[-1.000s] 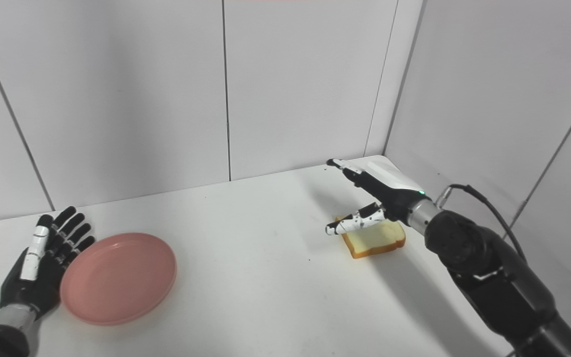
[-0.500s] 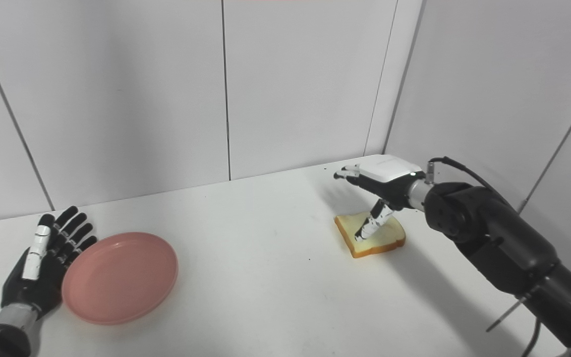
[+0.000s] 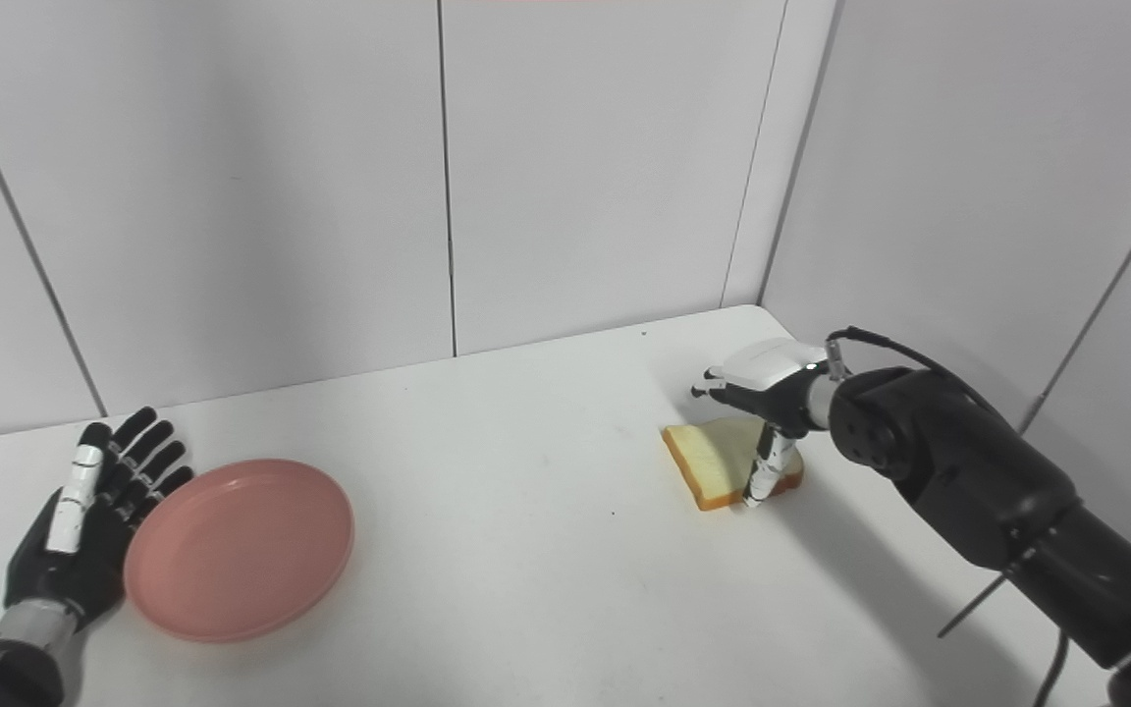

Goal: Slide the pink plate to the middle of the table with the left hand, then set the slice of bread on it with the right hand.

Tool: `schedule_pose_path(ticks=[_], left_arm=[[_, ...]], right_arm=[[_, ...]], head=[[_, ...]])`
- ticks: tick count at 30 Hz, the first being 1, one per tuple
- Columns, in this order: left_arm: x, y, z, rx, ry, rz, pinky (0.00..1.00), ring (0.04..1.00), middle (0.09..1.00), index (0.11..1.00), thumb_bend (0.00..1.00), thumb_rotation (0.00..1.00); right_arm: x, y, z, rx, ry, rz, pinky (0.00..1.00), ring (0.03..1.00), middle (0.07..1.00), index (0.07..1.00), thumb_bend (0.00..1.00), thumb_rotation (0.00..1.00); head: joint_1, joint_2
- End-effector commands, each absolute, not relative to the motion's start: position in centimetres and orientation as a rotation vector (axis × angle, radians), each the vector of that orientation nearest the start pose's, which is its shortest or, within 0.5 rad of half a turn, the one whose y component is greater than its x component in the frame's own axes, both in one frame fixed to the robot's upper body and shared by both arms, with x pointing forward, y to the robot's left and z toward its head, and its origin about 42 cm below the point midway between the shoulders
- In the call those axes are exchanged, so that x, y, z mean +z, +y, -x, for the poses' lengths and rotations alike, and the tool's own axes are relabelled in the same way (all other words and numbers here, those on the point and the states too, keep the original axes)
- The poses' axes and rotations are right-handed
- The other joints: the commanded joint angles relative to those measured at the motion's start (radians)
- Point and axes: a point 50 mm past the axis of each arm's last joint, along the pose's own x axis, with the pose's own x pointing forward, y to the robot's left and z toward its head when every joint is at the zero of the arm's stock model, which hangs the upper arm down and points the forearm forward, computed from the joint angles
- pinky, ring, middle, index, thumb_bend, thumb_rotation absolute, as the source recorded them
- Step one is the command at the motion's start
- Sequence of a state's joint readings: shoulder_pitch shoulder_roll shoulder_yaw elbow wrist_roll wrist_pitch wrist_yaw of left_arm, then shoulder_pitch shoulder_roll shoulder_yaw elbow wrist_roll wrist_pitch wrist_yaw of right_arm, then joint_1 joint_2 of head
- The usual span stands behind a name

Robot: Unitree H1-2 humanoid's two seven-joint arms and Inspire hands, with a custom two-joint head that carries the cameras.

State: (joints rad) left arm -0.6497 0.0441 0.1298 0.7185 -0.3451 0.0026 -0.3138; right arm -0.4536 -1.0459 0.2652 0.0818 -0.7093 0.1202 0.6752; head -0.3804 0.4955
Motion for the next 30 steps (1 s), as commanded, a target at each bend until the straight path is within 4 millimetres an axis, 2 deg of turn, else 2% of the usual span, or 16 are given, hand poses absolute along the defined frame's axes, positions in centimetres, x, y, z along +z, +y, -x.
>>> schedule_pose_path(ticks=[1,9,18,23,30], left_arm=[[15.0,18.1,-47.8,-0.325,0.035,0.338,0.89,0.915,0.908,0.843,0.75,0.68],[14.9,18.0,-47.7,-0.325,0.042,0.343,0.89,0.914,0.907,0.838,0.75,0.67],[14.7,18.0,-47.5,-0.329,0.043,0.343,0.87,0.909,0.906,0.847,0.74,0.67],[14.6,18.1,-47.4,-0.324,0.043,0.339,0.87,0.908,0.905,0.845,0.76,0.66],[14.5,18.1,-47.2,-0.323,0.048,0.332,0.87,0.906,0.903,0.835,0.76,0.66]], right_arm=[[33.2,-46.5,-38.5,0.315,0.375,1.797,1.0,1.0,1.0,0.95,1.0,0.35],[32.7,-46.7,-39.1,0.32,0.408,1.817,1.0,1.0,1.0,0.96,1.0,0.4],[32.4,-46.4,-39.6,0.332,0.407,1.836,1.0,1.0,1.0,0.945,1.0,0.36],[31.8,-46.5,-40.2,0.333,0.397,1.829,1.0,1.0,1.0,0.932,1.0,0.39],[30.1,-46.5,-40.3,0.339,0.352,1.822,1.0,1.0,0.978,0.921,1.0,0.37]], head=[[0.002,0.003],[0.007,0.004],[0.01,0.006],[0.011,0.011],[0.017,0.017]])
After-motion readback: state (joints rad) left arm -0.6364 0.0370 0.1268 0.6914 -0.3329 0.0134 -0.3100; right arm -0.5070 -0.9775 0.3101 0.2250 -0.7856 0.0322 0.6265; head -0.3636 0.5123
